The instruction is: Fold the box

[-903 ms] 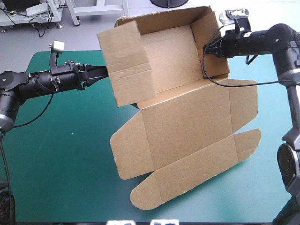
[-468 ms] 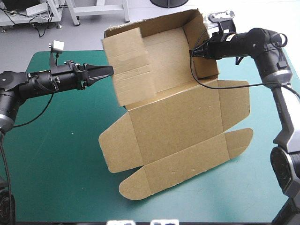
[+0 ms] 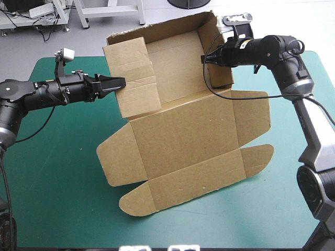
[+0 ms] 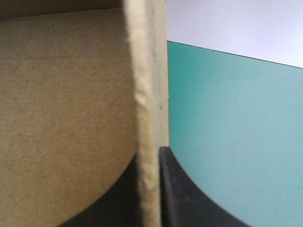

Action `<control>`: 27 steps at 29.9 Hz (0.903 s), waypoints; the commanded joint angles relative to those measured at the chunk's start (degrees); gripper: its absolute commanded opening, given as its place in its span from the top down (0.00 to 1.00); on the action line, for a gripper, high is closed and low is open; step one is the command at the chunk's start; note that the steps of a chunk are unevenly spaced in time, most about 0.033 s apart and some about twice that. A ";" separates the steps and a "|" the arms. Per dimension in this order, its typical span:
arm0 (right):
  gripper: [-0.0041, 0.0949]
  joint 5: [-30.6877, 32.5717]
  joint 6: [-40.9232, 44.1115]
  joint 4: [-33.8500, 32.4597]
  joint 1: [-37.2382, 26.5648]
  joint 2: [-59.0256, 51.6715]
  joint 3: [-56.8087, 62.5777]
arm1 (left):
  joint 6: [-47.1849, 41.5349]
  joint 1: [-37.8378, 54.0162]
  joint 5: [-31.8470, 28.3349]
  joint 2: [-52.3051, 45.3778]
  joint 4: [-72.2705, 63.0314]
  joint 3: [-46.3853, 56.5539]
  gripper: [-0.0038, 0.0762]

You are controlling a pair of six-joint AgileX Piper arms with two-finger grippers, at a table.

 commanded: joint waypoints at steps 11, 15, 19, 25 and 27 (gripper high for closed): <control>0.97 -5.17 4.21 1.58 4.81 1.36 -1.72 | -18.24 -15.02 -29.11 -2.55 25.54 -1.65 0.39; 0.98 -3.01 3.57 1.89 4.89 1.50 -1.72 | -29.06 -18.42 -34.04 -2.55 37.82 -1.65 0.39; 0.98 -0.86 2.01 2.84 4.89 1.50 -1.72 | -35.59 -21.13 -38.13 -2.55 43.26 -1.65 0.43; 0.98 2.21 -1.69 8.58 4.89 1.50 -1.72 | -42.32 -22.88 -37.61 -0.88 53.21 -1.65 0.73; 0.98 3.46 -2.15 9.12 4.89 1.50 -1.72 | -42.22 -22.88 -37.23 -0.35 53.55 -1.65 0.87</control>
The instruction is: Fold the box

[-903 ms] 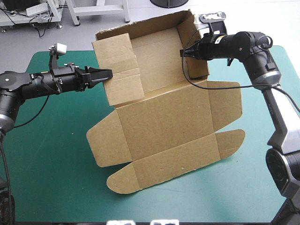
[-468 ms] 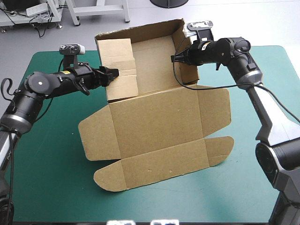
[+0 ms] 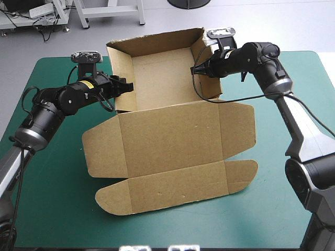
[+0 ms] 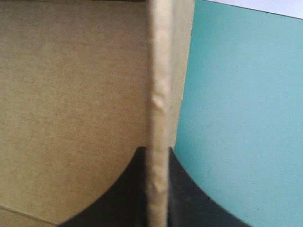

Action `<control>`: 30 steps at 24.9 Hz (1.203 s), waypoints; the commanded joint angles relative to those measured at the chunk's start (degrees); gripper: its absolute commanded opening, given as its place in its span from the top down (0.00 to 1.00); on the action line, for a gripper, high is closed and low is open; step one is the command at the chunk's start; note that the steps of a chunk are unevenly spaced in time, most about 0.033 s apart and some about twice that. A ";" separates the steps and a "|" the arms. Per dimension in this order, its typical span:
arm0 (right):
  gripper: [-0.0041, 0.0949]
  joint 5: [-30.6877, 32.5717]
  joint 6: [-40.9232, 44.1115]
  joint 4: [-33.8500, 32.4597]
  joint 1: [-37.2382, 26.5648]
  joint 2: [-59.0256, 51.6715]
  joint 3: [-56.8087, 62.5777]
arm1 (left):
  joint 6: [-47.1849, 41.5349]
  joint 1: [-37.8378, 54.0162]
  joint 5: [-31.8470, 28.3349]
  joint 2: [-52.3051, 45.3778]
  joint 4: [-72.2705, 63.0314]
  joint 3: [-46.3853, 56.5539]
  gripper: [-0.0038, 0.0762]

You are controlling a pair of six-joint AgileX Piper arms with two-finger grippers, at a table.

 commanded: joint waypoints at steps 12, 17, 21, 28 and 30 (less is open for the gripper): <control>0.98 12.06 -1.67 -0.64 1.29 -2.86 -1.77 | -0.84 -1.40 2.88 2.53 2.48 -1.70 0.96; 0.98 18.62 0.58 -7.29 1.29 -0.88 -1.39 | -0.84 -1.40 7.50 5.40 2.58 -1.83 0.96; 0.98 18.62 1.45 -7.15 1.96 1.15 -1.03 | -0.42 -1.40 13.74 8.62 5.69 -4.12 0.96; 0.97 18.62 6.08 -9.49 3.09 4.58 5.89 | -0.53 -1.40 24.80 13.44 10.98 -9.58 0.96; 0.98 18.62 6.57 -11.13 3.09 4.58 10.06 | -0.61 -1.40 26.43 15.01 11.92 -9.72 0.96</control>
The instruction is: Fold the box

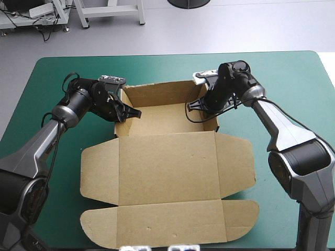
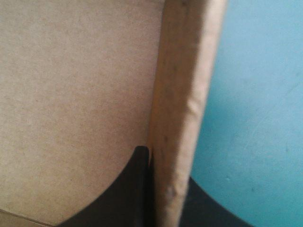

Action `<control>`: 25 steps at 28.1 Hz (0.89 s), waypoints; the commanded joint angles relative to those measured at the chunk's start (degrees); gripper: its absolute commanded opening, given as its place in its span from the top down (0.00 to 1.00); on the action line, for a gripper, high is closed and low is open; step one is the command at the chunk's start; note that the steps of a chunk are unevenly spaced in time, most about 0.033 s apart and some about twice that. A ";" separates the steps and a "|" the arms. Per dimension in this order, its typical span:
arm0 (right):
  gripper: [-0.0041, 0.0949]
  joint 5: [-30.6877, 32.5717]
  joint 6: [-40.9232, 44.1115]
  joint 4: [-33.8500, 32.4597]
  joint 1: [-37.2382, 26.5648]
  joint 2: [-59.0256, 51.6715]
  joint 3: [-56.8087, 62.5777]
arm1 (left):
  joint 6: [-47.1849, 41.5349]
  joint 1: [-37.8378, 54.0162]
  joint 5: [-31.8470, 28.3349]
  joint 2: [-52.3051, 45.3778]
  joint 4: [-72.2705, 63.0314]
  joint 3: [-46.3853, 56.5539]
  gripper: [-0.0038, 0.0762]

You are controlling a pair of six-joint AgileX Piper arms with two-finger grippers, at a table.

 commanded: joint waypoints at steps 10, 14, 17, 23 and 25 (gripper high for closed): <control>0.98 3.04 -2.96 -2.98 0.00 -3.08 6.18 | 1.91 -0.79 1.34 0.73 2.95 -2.22 0.96; 0.96 3.04 -3.37 -2.84 0.00 -3.08 6.18 | 2.02 -0.79 2.44 0.73 2.22 -2.22 0.96; 0.82 3.04 -4.24 -1.02 0.00 -3.08 6.18 | 3.67 -0.79 4.41 0.73 2.24 -2.22 0.88; 0.27 3.04 -6.72 3.67 0.00 -3.08 6.18 | 5.40 -0.68 8.64 0.73 2.39 -2.22 0.45; 0.16 3.04 -6.72 3.81 0.00 -3.08 6.18 | 5.48 -0.68 8.85 0.73 2.39 -2.22 0.31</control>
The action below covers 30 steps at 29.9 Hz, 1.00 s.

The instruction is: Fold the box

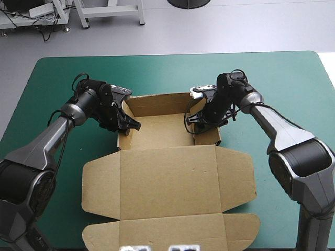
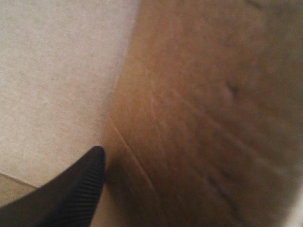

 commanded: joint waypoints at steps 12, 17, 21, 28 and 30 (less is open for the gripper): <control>0.14 3.25 -1.52 0.21 -0.30 -6.83 -8.46 | 1.17 -0.03 1.46 -7.39 0.39 -5.85 0.27; 0.14 3.25 -1.76 -2.55 -0.30 -10.60 -10.35 | 1.17 -0.03 4.70 -10.39 1.46 -10.70 0.27; 0.14 3.25 -3.07 -5.21 -0.40 -14.60 -10.35 | 1.17 -0.03 6.38 -14.13 5.50 -13.20 0.27; 0.14 3.25 -6.85 -5.34 -0.40 -23.90 -10.35 | 1.17 -0.03 8.94 -23.79 14.34 -13.17 0.40; 0.14 3.25 -7.96 -5.34 -0.40 -26.13 -10.35 | 1.17 -0.03 8.94 -26.58 16.06 -13.17 0.53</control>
